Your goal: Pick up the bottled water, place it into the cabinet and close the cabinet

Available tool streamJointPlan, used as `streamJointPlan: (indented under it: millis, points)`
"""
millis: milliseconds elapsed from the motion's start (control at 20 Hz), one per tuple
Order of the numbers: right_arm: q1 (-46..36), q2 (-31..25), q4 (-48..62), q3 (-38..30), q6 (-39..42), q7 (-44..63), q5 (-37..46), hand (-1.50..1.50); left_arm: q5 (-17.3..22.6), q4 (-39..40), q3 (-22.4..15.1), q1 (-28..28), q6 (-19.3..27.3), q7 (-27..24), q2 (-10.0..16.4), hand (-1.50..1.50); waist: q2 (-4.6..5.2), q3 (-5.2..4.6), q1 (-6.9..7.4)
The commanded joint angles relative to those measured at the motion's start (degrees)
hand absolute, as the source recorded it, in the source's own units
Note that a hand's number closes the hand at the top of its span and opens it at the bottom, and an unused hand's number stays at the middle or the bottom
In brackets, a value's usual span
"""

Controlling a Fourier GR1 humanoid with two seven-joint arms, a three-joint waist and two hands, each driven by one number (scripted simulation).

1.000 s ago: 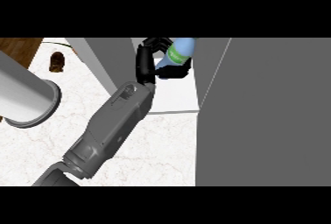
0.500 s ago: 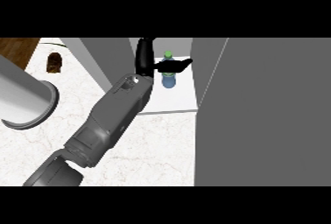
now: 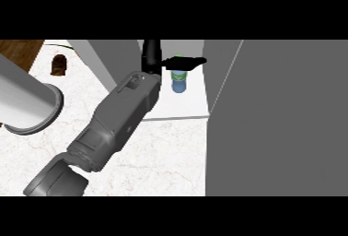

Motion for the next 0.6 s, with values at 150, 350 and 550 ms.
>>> streamJointPlan:
  millis: [150, 350, 550]
  points:
    - [0.3, -0.7, -4.6, -2.3, -0.7, 2.2, -5.3, -1.50, 3.6, -5.0, 2.8, 1.2, -8.5, -1.6, -0.3, -1.50, -0.61, 0.02, 1.12]
    - [0.7, 0.2, -7.6, 0.1, -1.3, 4.1, -2.9, -1.50, 5.1, -11.4, -1.2, 6.5, -9.9, -0.8, -0.3, -1.50, -1.03, 0.02, 1.67]
    - [0.4, -2.1, -6.3, -2.6, -1.1, 5.1, -6.4, -1.50, 3.1, -17.7, -2.5, 10.8, -11.5, 2.0, 0.2, -1.50, -1.31, 0.03, 3.47]
